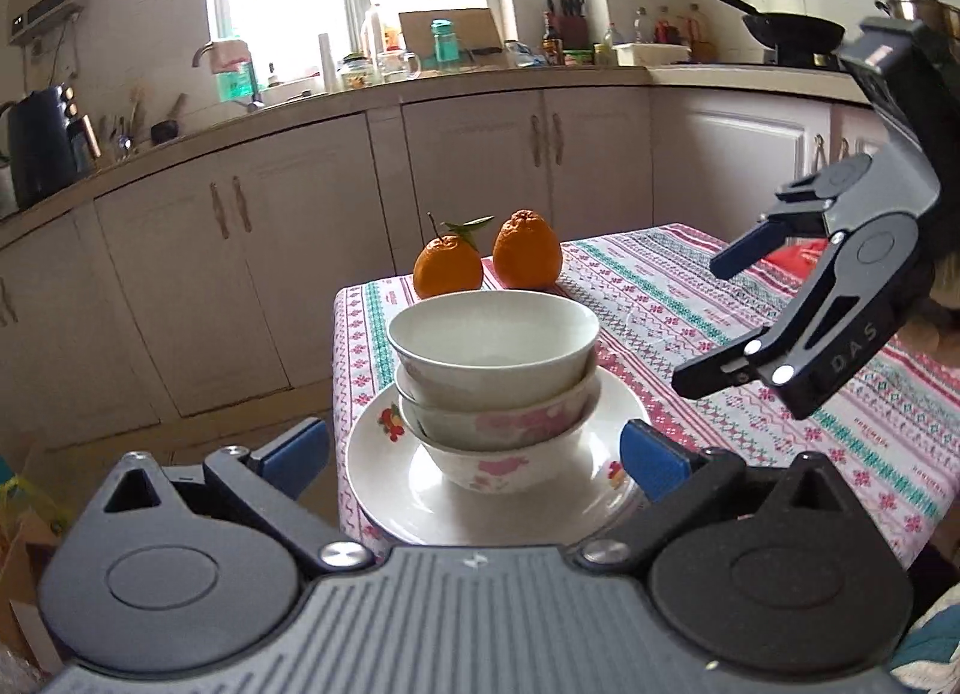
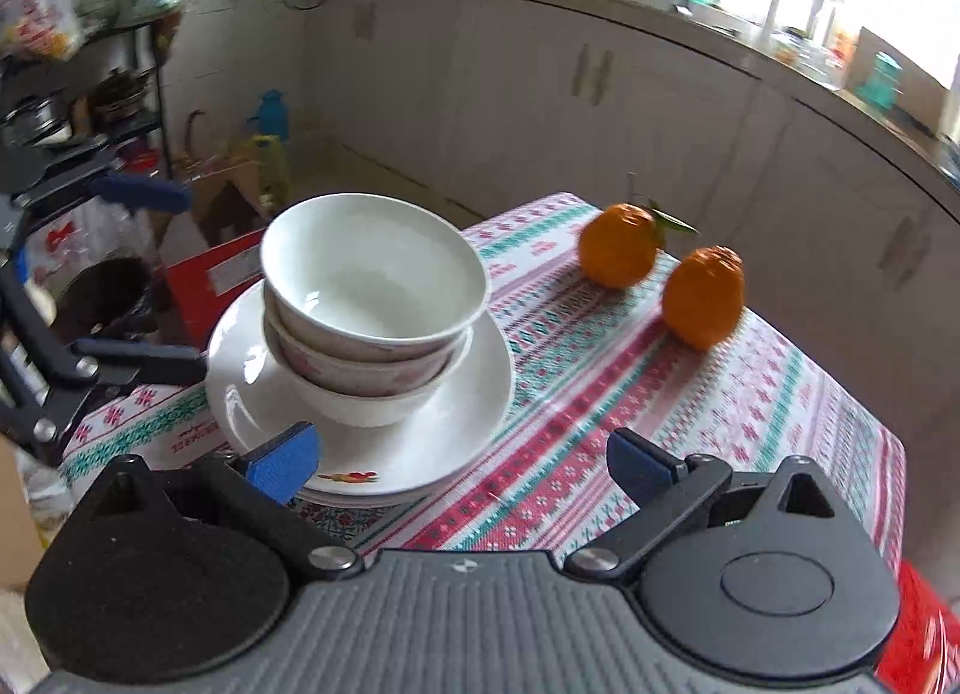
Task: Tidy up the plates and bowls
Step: 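Open both tools and withdraw from the stacked bowls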
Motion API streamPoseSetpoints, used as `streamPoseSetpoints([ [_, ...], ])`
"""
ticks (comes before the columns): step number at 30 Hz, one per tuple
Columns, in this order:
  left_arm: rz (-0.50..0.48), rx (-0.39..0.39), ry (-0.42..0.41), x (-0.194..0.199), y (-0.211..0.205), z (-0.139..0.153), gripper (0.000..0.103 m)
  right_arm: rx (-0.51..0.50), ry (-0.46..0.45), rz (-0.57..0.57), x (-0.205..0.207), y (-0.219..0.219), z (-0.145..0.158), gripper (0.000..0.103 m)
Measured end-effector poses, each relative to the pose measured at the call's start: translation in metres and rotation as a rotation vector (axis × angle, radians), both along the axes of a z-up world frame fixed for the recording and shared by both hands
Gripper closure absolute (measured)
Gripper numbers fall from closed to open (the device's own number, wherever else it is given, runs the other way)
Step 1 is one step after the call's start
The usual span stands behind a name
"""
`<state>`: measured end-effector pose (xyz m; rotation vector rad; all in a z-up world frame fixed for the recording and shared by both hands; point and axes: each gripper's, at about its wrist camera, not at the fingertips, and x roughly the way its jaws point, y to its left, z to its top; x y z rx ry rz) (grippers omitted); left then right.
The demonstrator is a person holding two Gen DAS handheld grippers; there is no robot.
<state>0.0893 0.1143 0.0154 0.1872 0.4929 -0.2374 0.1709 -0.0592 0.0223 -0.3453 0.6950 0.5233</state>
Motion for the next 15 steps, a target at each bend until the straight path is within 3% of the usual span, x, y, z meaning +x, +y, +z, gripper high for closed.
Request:
streamPoseSetpoints([
  [6, 0.268, -0.09, 0.008, -0.025, -0.023, 0.004, 0.001, 0.052, -0.049, -0.296, -0.035, -0.022, -0.003, 0.0],
  [10, 0.364, -0.152, 0.016, -0.048, -0.031, 0.01, 0.001, 0.059, -0.085, -0.356, -0.063, -0.033, 0.002, 0.0],
  [15, 0.473, -0.055, 0.021, -0.065, -0.05, 0.015, 0.001, 0.056, -0.139, -0.38, -0.09, -0.04, 0.012, 0.0],
])
